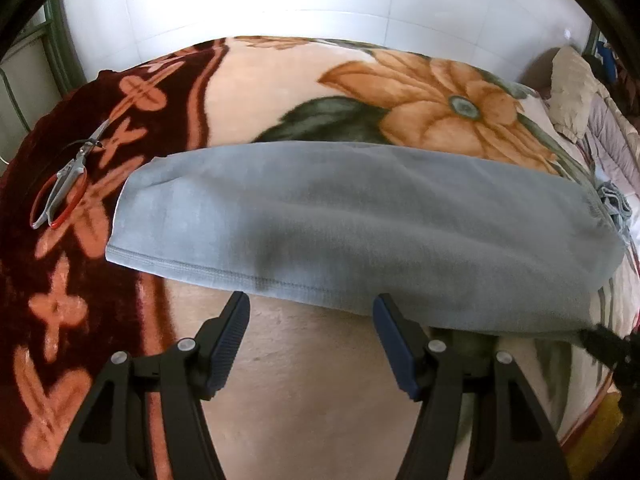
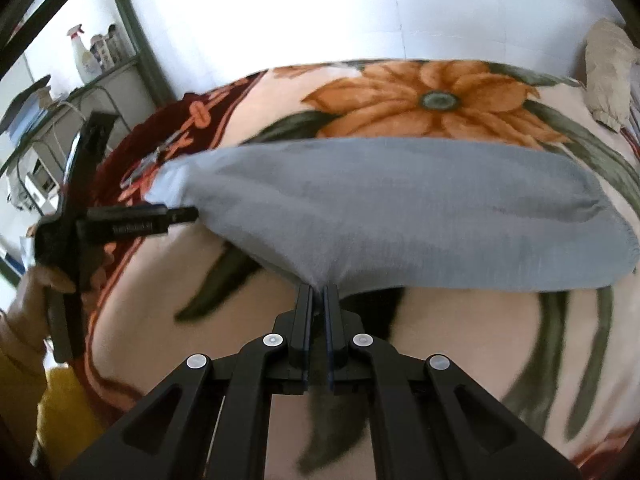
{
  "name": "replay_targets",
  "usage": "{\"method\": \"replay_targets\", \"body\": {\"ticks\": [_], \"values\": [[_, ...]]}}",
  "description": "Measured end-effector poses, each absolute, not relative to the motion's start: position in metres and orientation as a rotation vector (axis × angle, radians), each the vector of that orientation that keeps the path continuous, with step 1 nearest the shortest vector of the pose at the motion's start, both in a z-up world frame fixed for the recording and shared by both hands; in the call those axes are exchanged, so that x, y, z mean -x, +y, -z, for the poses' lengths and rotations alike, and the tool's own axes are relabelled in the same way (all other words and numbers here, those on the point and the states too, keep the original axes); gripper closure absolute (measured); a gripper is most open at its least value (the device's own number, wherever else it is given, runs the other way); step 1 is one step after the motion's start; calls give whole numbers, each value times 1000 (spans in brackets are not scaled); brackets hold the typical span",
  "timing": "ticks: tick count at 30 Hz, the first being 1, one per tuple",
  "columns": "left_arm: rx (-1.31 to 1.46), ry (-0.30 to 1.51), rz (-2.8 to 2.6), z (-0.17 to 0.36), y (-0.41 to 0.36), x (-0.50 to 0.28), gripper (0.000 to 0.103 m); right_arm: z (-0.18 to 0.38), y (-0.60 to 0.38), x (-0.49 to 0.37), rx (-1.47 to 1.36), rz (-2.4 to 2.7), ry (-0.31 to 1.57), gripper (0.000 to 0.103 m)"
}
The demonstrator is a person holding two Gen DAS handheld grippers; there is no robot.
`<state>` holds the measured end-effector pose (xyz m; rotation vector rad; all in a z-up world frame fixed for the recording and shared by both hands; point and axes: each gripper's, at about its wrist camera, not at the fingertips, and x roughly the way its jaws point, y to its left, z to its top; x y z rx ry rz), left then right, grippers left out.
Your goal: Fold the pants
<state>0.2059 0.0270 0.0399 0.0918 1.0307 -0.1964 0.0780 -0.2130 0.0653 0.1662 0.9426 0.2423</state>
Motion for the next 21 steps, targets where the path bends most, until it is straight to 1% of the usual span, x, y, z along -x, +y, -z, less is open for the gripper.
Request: {"method": "replay_targets", "body": {"ticks": [2,7,11,12,13,16,18,21], "values": [[-96,1031,196,-41,25,-205,35,-58,-212,-76,-163,-251,965,102],[-109,1029,206,-43,16,-205,35,-44,-202,-67,-104,-274,1007,102],[-104,1018,224,-49,4,-206,35,-62,-203,-69,-76,-252,945,102],[-100,1017,229,-50,1,-207,35,-67,-204,-72,-69,-239,927,98],[-96,1017,233,-51,-3,-208,35,-71,-204,-76,-68,-229,918,91],[-83,1013,254,-51,-15,-211,35,-77,-208,-93,-79,-192,898,80],[-84,1017,262,-47,-23,-215,35,-74,-210,-104,-96,-175,894,75],[-95,1050,250,-32,-30,-224,35,-54,-210,-119,-127,-167,957,74]]}}
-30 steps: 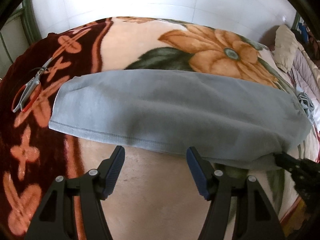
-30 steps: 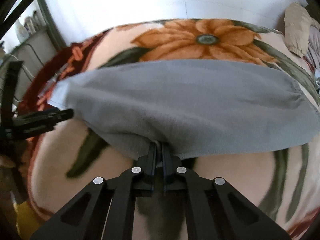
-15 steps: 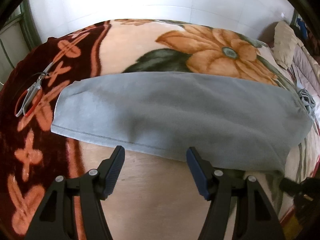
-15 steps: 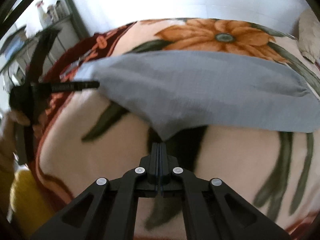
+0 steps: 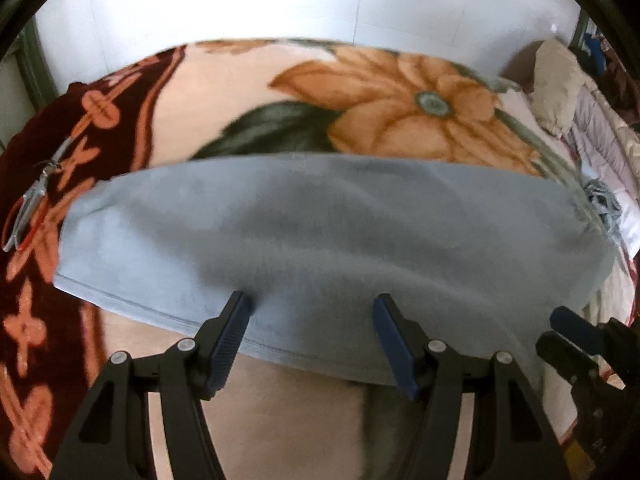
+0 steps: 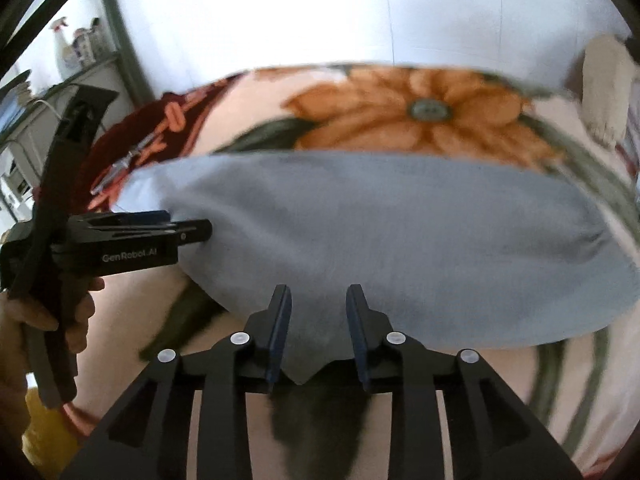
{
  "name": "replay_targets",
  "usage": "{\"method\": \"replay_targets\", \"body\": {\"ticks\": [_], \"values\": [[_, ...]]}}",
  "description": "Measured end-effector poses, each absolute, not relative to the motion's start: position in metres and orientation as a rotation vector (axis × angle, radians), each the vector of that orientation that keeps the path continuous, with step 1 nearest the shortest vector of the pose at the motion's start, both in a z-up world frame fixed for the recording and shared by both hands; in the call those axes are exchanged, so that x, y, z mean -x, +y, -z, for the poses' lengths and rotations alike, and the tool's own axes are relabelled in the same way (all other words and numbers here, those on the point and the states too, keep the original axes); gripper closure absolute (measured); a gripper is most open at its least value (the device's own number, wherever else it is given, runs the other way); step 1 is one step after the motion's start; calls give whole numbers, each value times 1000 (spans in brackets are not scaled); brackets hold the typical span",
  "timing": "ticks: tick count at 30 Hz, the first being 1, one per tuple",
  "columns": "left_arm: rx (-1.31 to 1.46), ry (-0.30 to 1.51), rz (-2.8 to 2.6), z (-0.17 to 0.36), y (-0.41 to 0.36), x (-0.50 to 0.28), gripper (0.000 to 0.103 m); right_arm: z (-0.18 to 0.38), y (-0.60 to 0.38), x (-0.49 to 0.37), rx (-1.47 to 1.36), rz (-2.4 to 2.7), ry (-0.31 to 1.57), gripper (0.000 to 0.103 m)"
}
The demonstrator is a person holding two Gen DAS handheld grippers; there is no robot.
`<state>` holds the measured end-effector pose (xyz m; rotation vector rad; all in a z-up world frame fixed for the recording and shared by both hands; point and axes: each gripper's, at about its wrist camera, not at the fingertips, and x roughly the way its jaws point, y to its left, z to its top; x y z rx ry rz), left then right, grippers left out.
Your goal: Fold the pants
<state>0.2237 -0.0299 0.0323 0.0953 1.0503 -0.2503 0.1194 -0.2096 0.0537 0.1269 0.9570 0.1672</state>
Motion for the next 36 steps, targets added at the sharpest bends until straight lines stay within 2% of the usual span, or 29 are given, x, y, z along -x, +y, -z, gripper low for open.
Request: {"method": "replay_targets", "body": {"ticks": [2,3,5,12,20,28,32,36], "values": [[-107,1075,233,-18,-30,-228,35,-32,-205,-121,-98,-170,1030,73],[-112,1082,229,-13,-28,-229,30,-28,-203,-118,-74,-173,1015,73],[-99,1072,237,-6,-23,-229,28,-27,-201,-109,-55,-170,979,73],[-97,1076,237,-11,-12,-232,28,-30,-212,-102,-123,-194,1020,73],[-100,1065,196,-32,12,-244,28,-85,-272,-104,-95,-104,919,73],[-148,1104,163,-15,10,-251,28,-39,-356,-117,-88,115,1069,73],[-163,1096,146,-8,12,-250,21,-32,-363,-106,-146,102,1016,73],[-140,1087,111,-12,18,-244,21,-32,-362,-103,-161,136,994,73]]}}
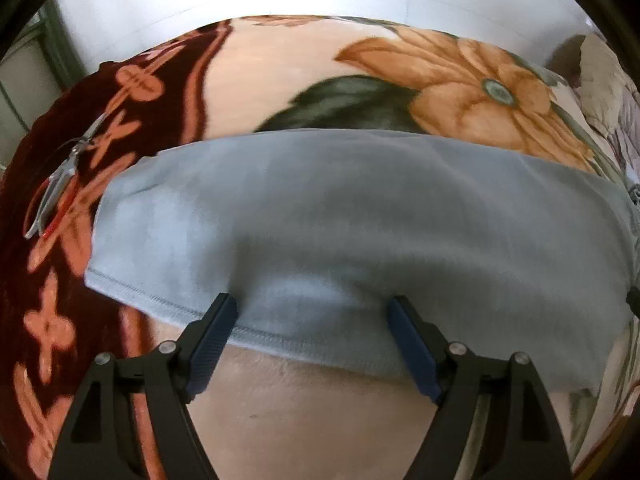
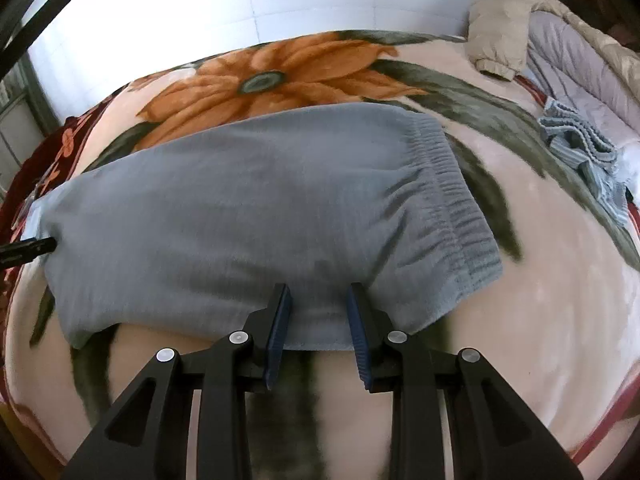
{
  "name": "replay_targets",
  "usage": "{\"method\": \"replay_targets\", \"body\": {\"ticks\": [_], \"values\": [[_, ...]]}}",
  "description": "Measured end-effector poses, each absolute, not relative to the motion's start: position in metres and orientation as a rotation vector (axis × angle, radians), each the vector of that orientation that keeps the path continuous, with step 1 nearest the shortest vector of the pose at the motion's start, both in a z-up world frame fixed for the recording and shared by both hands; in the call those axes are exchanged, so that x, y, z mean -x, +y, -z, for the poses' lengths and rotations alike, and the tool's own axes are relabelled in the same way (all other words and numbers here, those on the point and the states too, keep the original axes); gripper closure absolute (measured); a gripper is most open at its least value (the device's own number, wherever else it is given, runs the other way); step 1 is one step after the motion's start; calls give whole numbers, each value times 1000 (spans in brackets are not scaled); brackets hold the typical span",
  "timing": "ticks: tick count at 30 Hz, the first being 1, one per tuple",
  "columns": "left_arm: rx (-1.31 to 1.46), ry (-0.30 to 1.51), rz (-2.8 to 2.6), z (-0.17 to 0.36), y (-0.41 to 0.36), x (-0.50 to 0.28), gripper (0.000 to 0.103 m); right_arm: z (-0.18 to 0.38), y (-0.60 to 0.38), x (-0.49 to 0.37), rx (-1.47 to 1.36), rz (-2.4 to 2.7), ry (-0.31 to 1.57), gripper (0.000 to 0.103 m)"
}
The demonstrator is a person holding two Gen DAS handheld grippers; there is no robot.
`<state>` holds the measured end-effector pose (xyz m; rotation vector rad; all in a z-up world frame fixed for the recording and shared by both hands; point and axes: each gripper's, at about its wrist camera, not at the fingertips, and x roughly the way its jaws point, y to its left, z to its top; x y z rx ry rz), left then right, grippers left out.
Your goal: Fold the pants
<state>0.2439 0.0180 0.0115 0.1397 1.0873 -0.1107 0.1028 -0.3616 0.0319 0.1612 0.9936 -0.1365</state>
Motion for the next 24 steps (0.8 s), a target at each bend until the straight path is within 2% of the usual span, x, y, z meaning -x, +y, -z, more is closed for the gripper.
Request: {"method": "replay_targets", "body": {"ticks": [2,5,7,9,18,24], "values": [[-137,1091,99,-14,24,-239,21,-36,-358,-99,-154,147,994,71],[-102,1099,82,-20,40,-233,21,-46,-353,-94,-144,147,1025,61],[-58,1106,68,-25,56,-231,21,-54,-352,-89,-159,138,1016,48],[1,1107,45,-29,75,-231,21,-62,-350,-82,-173,128,1005,43],[352,1116,-106,-11,146,-253,21,-67,-321,-49,-157,84,1031,42],[391,1073,-137,-9,150,-271,17,-60,-313,-45,-155,51,1051,42]]}}
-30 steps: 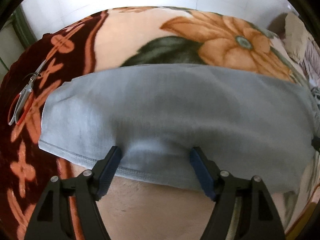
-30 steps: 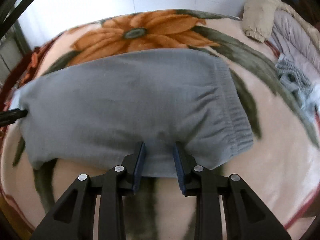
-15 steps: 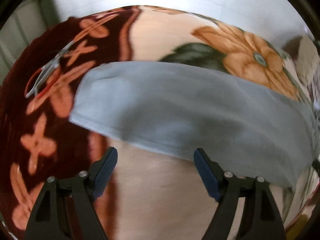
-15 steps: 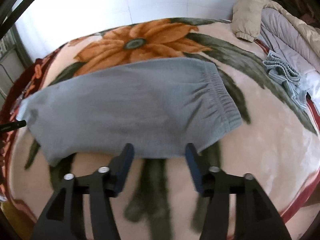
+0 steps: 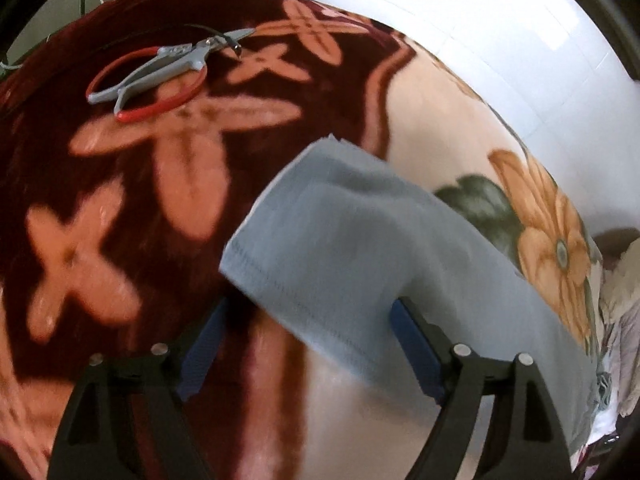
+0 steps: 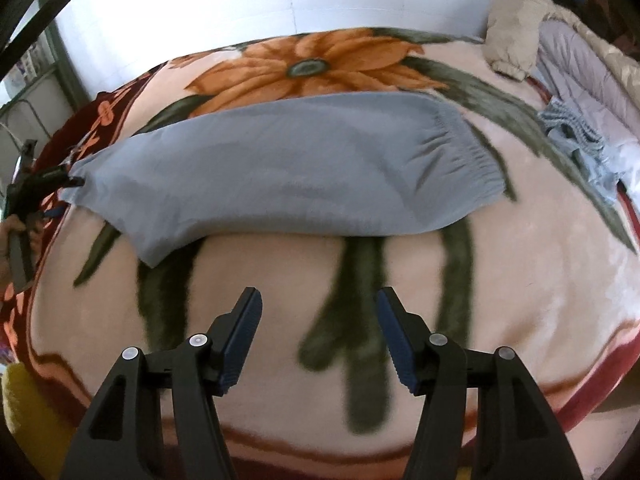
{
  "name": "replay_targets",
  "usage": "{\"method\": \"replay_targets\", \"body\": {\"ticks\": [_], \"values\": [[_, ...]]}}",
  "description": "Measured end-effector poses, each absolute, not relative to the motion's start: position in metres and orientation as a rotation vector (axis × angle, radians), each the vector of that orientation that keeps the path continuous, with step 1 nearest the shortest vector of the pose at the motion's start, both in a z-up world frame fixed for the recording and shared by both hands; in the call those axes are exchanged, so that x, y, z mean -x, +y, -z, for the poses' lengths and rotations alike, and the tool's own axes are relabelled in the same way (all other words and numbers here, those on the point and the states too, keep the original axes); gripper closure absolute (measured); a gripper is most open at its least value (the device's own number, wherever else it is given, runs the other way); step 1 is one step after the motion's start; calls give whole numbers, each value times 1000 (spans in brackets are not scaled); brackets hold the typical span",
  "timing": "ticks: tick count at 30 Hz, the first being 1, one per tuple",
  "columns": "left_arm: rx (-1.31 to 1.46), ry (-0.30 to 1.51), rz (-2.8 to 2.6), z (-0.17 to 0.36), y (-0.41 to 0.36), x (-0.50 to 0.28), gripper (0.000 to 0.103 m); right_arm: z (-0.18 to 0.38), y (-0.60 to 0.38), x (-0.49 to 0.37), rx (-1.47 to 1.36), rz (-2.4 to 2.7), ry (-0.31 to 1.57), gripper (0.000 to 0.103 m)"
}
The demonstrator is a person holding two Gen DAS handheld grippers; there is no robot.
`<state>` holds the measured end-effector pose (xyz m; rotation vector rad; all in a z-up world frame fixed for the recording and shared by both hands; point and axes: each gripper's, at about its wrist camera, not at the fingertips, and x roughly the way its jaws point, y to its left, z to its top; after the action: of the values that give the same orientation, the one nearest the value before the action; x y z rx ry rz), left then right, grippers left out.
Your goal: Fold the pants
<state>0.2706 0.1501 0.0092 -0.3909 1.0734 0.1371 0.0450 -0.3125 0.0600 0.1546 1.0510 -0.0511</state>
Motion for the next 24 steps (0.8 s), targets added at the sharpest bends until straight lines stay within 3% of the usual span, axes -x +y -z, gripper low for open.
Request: {"method": "replay_targets", "body": {"ticks": [10,13,16,18,20,24], "values": [[305,1021,-162,-4,142,-285,15,-38,-301,-53,-154,45,1110,42],[339,992,-169,-5,146,-284,29,-39,-301,-52,-166,46,1095,42],[377,972,-174,-8,151,-286,51,-45,-303,-52,-184,44,1077,42],[414,962,-142,-10,153,-290,79,-48,-305,-52,-186,47,1065,42],[458,965,-97,-12,154,-292,89,-51,-308,-53,-195,52,1053,42],[442,940,-57,-22,153,-291,91,-56,-312,-52,-212,50,1036,42]]}}
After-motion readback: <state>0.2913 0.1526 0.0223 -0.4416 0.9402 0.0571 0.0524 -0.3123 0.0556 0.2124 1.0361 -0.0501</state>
